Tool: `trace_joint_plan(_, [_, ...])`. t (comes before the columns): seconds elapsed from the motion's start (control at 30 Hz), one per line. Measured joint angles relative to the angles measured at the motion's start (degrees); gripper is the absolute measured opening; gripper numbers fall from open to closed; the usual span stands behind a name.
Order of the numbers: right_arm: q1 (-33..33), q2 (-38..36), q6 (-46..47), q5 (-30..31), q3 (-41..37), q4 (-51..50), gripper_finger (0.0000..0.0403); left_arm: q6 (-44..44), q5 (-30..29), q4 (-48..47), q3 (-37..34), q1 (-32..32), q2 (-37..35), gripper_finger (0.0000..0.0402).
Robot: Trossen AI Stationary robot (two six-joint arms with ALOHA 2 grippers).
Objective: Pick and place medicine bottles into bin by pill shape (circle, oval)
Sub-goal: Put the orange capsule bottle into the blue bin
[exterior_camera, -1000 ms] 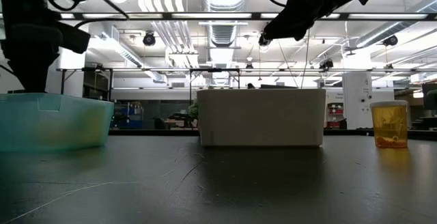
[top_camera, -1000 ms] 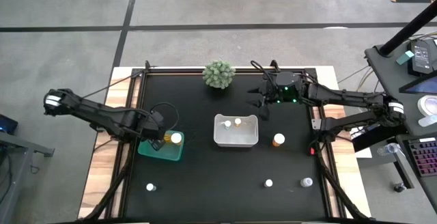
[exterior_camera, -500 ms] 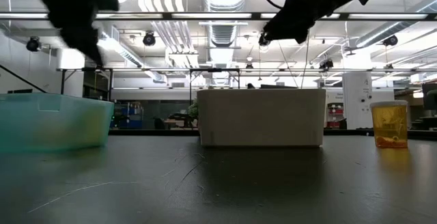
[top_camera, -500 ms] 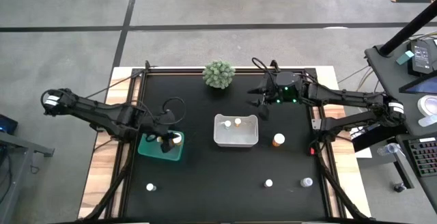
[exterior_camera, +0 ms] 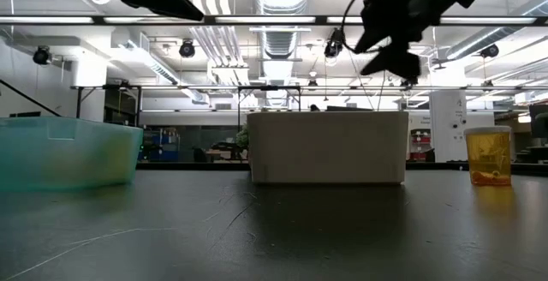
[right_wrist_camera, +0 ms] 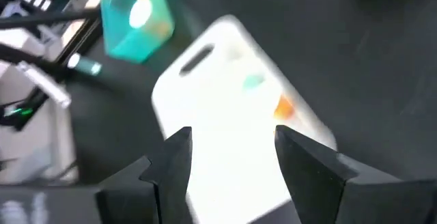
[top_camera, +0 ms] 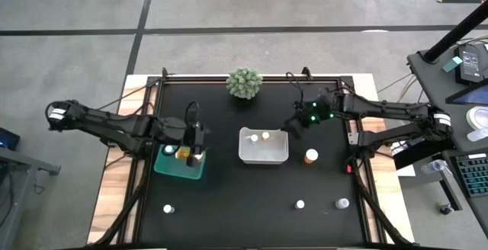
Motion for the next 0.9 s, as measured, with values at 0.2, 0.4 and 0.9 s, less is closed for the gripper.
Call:
trace_joint_plan(0.2, [7.6,0.0,11.7,-0.6,2.0,-8.5,0.0201,3.2,-0.1,1.0,0.0,1.7,0.0,0.0142])
trace_joint_plan(0.4, [15.5,0.0,24.8,6.7,5.1,-24.0,0.0201,5.6,-0.2,1.9,0.0,2.6,0.0,0.0142])
trace_joint_plan(0.9, [20.1,0.0,41.1,11.4,1.5,-36.1,0.0264,7.0,-0.2,3.4,-0.1,2.6,0.0,0.0142])
